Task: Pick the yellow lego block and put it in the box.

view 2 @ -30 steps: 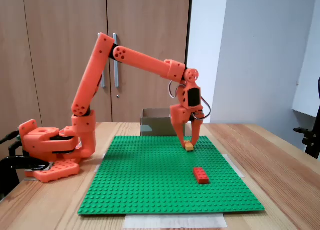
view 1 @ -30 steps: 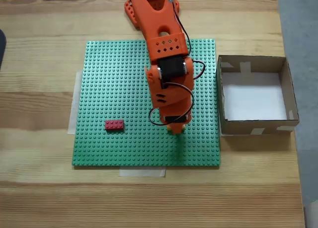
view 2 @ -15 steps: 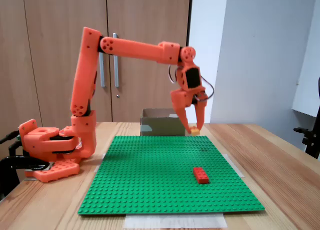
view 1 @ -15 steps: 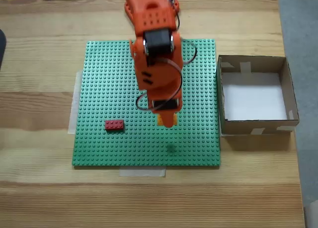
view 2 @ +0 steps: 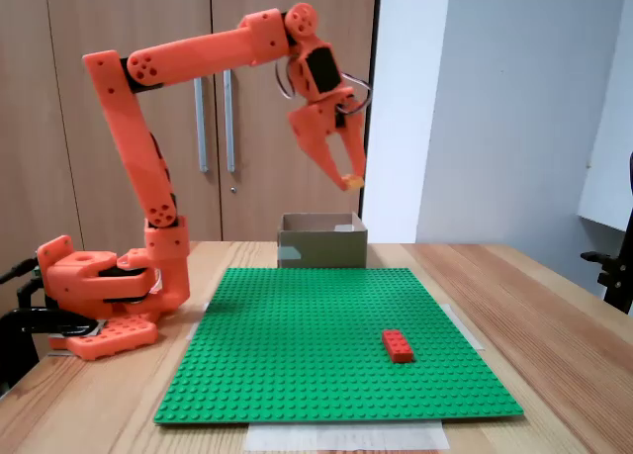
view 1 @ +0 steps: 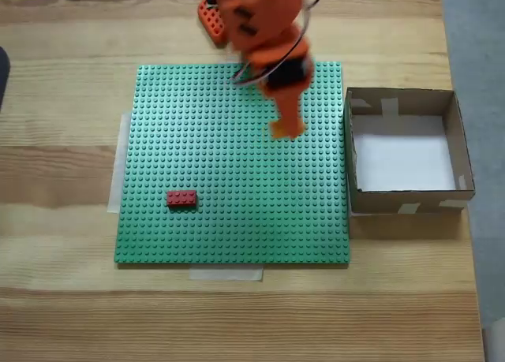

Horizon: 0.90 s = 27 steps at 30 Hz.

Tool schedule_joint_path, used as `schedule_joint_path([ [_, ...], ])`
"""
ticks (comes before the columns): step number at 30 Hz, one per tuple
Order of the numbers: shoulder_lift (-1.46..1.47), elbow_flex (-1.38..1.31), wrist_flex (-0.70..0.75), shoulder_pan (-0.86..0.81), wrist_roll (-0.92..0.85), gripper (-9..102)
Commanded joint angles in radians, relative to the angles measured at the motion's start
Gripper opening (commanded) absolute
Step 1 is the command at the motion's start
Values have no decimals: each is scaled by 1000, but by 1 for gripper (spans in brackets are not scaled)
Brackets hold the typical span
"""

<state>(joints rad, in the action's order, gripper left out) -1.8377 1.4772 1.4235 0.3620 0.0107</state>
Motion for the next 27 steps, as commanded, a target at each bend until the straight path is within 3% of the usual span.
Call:
schedule_joint_path([
  [1, -77, -38, 26, 72, 8, -1],
  [13, -112, -95, 98, 394, 80, -1],
  [22, -107, 75, -43, 543, 130, -1],
  [27, -97, 127, -115, 541, 143, -1],
])
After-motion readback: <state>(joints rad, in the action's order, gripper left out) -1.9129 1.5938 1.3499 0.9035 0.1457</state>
